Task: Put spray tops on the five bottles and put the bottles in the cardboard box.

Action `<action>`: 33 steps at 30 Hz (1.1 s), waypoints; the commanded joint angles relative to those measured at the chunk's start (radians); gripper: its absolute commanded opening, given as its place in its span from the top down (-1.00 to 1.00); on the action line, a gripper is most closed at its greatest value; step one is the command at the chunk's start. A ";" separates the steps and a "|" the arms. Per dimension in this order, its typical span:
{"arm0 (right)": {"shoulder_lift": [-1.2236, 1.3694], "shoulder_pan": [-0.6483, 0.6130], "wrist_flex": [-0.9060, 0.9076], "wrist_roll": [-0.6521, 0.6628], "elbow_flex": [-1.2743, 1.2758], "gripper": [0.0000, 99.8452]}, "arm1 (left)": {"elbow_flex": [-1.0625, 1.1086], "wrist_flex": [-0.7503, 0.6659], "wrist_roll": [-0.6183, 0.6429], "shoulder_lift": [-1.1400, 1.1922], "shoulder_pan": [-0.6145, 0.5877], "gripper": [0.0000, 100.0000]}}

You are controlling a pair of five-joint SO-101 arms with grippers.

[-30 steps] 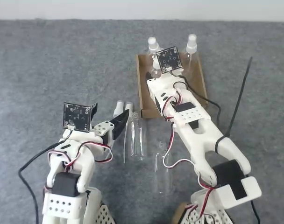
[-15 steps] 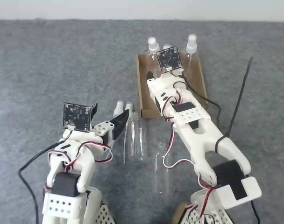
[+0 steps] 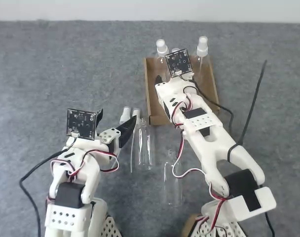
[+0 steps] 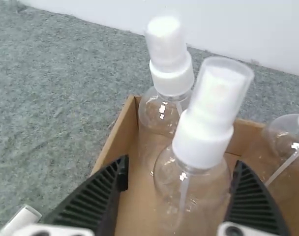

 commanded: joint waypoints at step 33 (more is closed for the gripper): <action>-0.027 0.001 -0.024 0.003 0.014 0.92 | -0.005 -0.028 0.002 -0.012 -0.003 0.38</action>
